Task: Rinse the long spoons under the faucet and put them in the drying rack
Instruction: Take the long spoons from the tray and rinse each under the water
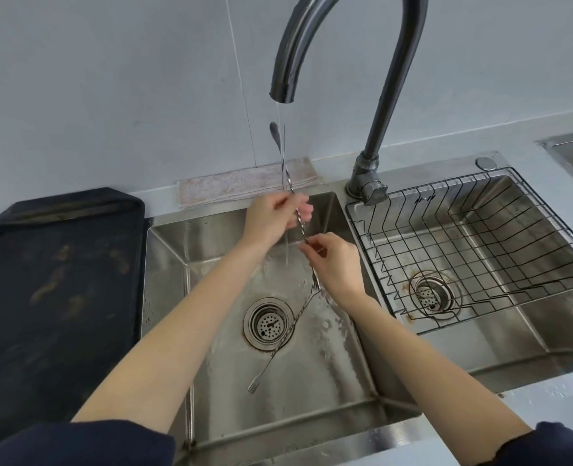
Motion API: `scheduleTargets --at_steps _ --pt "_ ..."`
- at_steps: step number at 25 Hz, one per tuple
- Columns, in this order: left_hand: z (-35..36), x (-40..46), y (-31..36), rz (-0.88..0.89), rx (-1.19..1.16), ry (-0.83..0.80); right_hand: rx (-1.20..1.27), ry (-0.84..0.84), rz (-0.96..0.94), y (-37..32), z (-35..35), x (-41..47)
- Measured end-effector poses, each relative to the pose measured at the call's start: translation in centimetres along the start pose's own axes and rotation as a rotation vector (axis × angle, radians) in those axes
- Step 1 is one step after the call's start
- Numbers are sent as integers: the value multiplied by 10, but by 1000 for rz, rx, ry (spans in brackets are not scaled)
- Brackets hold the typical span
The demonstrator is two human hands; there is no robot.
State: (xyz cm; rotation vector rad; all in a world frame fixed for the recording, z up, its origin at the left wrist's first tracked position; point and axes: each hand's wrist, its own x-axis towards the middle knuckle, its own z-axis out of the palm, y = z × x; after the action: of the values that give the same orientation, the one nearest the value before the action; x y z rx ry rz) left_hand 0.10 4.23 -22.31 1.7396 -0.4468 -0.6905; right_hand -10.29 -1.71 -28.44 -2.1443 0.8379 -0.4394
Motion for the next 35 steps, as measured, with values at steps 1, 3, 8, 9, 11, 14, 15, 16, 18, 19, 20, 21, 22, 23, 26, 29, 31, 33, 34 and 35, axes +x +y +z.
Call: scheduleTargets --at_steps 1,3,8,9,11,14,15,16,18,19,20,21,22,23,26,29,31,33,34,35 --pt "-4 4 8 15 -36 29 -1 -13 0 3 2 -4" --pt "-9 10 22 50 -83 69 -14 -44 -2 7 4 -9" --pt "-9 8 23 68 -111 77 -64 -129 65 6 5 -6" --pt "-10 8 24 68 -122 85 -85 -129 85 6 4 -6" --pt "-11 9 28 63 -146 86 -108 -122 117 6 3 -8" --pt "-10 8 29 63 -138 77 -120 -109 141 7 5 -9" --pt "-9 7 28 64 -132 74 -117 -116 149 8 6 -9" --pt "-9 7 26 64 -124 70 -109 -131 158 10 8 -10" --pt "-10 7 20 59 -91 57 -87 -172 178 16 11 -13" --pt "-11 7 15 48 -81 50 -86 -194 185 20 13 -16" --pt "-12 6 8 29 -87 46 -96 -215 192 23 14 -18" --pt "-14 6 1 7 -107 46 -113 -236 207 27 16 -20" --pt "-17 5 -6 -17 -129 52 -135 -260 223 32 18 -23" --pt "-21 5 -13 -45 -144 65 -154 -285 236 37 20 -25" --pt "-37 6 -37 -153 -169 118 -194 -358 254 56 27 -30" --pt "-55 4 -67 -275 -144 143 -258 -421 247 69 33 -31" --pt "-65 0 -88 -346 -101 133 -303 -462 251 77 36 -32" --pt "-76 -5 -111 -404 -47 123 -382 -505 240 83 39 -34" --pt "-81 -7 -124 -435 -15 116 -435 -525 222 86 41 -36" --pt "-84 -10 -138 -469 17 113 -491 -537 193 88 44 -38"
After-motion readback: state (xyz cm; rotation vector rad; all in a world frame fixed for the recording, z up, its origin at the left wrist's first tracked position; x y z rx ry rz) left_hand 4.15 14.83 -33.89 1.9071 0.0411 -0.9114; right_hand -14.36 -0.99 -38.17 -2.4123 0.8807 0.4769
